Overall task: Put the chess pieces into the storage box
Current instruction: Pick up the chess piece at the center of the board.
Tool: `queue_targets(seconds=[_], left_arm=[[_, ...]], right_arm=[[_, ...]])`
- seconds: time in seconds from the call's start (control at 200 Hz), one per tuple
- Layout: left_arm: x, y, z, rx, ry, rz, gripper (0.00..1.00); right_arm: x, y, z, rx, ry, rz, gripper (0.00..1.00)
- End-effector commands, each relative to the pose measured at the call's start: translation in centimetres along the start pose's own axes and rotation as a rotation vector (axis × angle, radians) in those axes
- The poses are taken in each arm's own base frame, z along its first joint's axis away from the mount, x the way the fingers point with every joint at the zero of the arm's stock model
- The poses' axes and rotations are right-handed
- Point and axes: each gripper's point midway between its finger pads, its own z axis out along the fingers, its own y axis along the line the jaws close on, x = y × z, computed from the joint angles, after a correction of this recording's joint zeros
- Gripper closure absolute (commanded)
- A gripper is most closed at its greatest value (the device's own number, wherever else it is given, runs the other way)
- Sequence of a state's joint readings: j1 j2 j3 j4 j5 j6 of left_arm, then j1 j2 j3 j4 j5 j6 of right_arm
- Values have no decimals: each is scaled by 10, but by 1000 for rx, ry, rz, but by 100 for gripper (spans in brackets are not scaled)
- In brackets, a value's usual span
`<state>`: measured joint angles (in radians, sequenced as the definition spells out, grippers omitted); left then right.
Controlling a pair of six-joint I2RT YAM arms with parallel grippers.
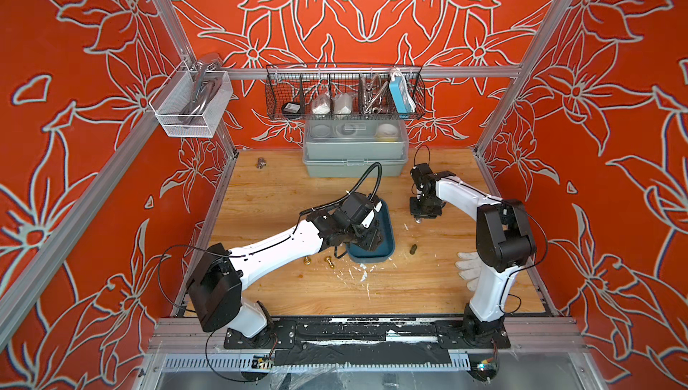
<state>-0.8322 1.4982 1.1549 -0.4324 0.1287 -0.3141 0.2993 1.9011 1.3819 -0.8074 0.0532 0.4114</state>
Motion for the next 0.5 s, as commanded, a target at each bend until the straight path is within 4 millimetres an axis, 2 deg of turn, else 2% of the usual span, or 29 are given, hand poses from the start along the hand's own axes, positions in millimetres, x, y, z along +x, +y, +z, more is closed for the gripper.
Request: queue_targets(seconds=[0.0, 0.495], left_arm=[[3, 2, 1, -7, 1, 14, 43], [5, 5, 1, -23, -4, 13, 43]], right_arm=[[-5, -2, 2, 21, 2, 7, 74], [-6, 2, 10, 12, 11, 0, 80]])
